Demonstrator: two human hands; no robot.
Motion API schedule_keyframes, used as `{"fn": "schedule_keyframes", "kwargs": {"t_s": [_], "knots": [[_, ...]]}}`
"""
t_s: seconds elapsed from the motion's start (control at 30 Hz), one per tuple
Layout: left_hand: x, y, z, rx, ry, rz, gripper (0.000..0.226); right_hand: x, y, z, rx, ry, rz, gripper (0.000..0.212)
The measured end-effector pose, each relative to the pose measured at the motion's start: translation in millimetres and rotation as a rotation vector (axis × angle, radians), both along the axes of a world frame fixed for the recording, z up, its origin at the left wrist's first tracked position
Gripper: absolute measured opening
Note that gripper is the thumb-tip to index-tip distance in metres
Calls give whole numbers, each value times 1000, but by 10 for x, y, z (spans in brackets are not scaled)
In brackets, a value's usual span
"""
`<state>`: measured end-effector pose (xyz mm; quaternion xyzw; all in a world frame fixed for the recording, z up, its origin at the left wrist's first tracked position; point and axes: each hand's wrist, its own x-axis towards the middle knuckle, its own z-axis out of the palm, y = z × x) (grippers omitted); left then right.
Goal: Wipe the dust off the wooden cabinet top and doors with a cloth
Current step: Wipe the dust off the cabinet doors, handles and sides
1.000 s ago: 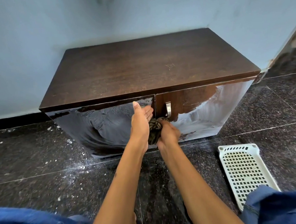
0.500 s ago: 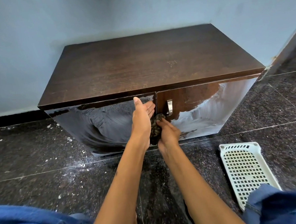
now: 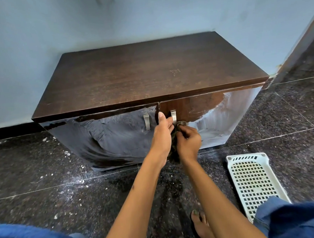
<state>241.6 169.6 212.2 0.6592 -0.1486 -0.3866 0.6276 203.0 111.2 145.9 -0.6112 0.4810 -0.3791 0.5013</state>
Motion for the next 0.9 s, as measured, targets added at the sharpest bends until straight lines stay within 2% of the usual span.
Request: {"fn": "schedule_keyframes", "kwargs": {"t_s": [0.07, 0.2, 0.3, 0.4, 0.47, 0.57, 0.67, 0.77, 0.83, 0.9], "knots": [[-29, -36, -34, 12, -29, 8, 63, 4, -47, 26, 28, -21, -32, 25], [-22, -57, -59, 15, -47, 24, 62, 88, 41, 73, -197, -107, -79, 24], [-60, -33, -43, 26, -55, -8, 61, 24, -45, -101, -80, -36, -45, 22], [-76, -12, -64, 34, -79, -31, 61, -50, -224, -155, 33, -21, -203, 21], [-73, -14, -91, 35, -92, -38, 61, -34, -285, -66, -30, -122, -295, 23], [-77, -27, -127, 24, -84, -25, 60, 14, -217, -26, -166, -141, -213, 24], [-76, -36, -124, 26, -87, -30, 60, -21, -215, -111, -54, -112, -188, 22], [-72, -33, -119, 11, -66, -30, 61, -40, -308, -125, 86, -113, -319, 22], [-81, -47, -129, -6, -58, -21, 61, 6, -258, -66, 12, -167, -328, 26], [-83, -62, -135, -23, -39, 1, 61, 59, -140, -55, -114, -160, -231, 27]]}}
